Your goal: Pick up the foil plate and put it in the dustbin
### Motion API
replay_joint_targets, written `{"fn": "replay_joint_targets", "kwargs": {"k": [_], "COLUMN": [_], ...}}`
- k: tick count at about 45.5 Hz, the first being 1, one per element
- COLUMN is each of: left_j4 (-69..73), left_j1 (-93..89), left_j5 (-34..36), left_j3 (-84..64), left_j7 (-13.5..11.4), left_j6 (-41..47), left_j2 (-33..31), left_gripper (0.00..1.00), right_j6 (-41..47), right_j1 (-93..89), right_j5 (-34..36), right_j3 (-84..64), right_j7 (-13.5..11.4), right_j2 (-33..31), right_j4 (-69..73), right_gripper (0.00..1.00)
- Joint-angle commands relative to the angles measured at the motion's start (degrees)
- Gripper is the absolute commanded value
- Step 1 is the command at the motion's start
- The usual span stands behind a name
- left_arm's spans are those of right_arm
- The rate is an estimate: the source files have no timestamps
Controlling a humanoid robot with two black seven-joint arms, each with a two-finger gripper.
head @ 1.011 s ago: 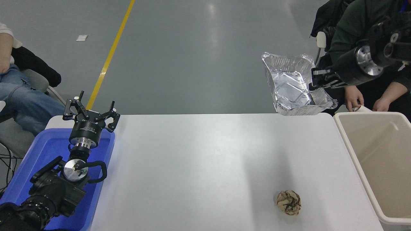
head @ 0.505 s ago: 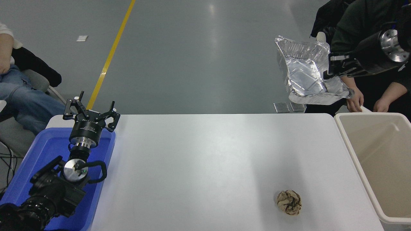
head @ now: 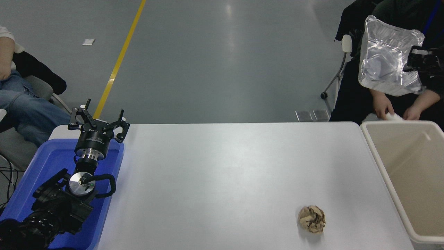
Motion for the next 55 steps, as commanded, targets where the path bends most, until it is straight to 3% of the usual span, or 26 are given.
{"fn": "replay_joint_targets", "kwargs": {"k": [1,19,39,55], "left_j4": [0.0,0.0,0.0,0.0], "left_j1": [0.0,0.0,0.0,0.0], "left_j5": [0.0,0.0,0.0,0.0], "left_j3": [0.0,0.0,0.0,0.0], "left_j7": [0.0,0.0,0.0,0.0], "left_j6": [0.0,0.0,0.0,0.0], "left_j2": [0.0,0.0,0.0,0.0], "left_gripper": [0.99,0.99,0.99,0.99], "right_j6": [-9.9,-25.5,-30.5,-32.8], "right_j1": [-15.3,-32.2,-46.0,-49.7], "right_j5": [5.3,5.3,5.5,5.6], "right_j3": [9.3,24.9,36.9,37.5], "right_j7": [-5.0,-6.0,-5.9,-5.6], "right_j2": [-2.6,-2.2,4.5,8.3], "right_j4": [-9.3,-9.3,-9.4,-9.4], "right_gripper": [0.00,0.00,0.00,0.00]}}
